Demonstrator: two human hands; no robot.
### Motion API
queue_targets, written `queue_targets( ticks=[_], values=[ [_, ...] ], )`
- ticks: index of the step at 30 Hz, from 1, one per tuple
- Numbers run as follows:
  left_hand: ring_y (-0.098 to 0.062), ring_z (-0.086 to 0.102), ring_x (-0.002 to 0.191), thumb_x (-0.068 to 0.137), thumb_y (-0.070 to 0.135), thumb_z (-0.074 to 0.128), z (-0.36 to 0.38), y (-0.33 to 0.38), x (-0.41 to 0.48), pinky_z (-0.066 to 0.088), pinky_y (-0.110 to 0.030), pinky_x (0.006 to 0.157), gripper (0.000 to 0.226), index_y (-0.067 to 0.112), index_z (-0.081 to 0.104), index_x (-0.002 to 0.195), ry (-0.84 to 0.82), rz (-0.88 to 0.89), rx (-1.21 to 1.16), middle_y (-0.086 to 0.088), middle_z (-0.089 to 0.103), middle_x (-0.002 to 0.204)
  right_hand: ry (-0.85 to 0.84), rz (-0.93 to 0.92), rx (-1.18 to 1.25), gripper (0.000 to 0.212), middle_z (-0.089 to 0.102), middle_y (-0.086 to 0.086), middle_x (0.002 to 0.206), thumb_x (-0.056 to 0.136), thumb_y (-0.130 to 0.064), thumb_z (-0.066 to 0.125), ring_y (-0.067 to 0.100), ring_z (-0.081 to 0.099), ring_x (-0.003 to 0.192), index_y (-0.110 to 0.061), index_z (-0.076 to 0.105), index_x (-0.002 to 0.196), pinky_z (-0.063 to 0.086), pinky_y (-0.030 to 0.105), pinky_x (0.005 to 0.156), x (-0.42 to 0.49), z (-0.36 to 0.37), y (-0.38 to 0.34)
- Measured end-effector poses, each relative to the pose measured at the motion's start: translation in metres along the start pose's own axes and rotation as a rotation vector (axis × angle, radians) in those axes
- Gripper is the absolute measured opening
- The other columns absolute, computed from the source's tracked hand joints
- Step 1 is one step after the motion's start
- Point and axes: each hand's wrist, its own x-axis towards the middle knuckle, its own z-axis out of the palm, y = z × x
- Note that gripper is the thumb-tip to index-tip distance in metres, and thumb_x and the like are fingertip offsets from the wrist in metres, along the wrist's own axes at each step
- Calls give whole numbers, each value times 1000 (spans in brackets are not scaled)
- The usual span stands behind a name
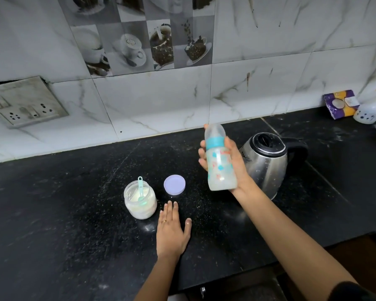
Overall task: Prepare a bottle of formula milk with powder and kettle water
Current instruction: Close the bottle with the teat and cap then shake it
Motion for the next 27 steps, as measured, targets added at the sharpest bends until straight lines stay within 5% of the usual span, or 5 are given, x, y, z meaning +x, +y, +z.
queue_targets(
  ticks=[4,9,13,20,27],
  values=[
    [-16,4,147,82,60,6,0,1,0,-9,-25,116,84,12,17,151,-10,0,22,-6,14,159,34,45,54,54,70,6,95,45,-33,89,21,70,82,-10,76,92,58,30,64,4,-2,-1],
    [-15,3,147,82,60,6,0,0,0,-11,-24,114,84,12,16,151,-10,-5,22,-6,13,159,-145,235,-122,52,68,10,99,71,-40,68,22,58,52,-14,66,115,45,24,52,0,0,7],
    [-16,3,147,81,60,5,-1,1,0,-11,-24,114,85,12,16,151,-13,-7,29,-6,13,159,-6,157,110,42,64,12,92,72,-36,63,20,56,54,-6,63,102,49,25,50,3,7,5],
    [-15,0,147,81,61,2,-1,1,0,-12,-24,114,86,13,13,151,-25,-7,36,-5,10,160,-34,91,105,63,53,7,84,50,-58,82,14,57,52,-6,70,84,50,24,48,4,5,6],
    [-15,1,147,80,61,2,-1,2,-1,-11,-24,115,87,13,13,151,-21,-7,38,-5,9,160,-20,39,-61,54,65,4,81,44,-47,90,15,67,71,-11,75,83,55,26,56,-2,11,-2]
  ],
)
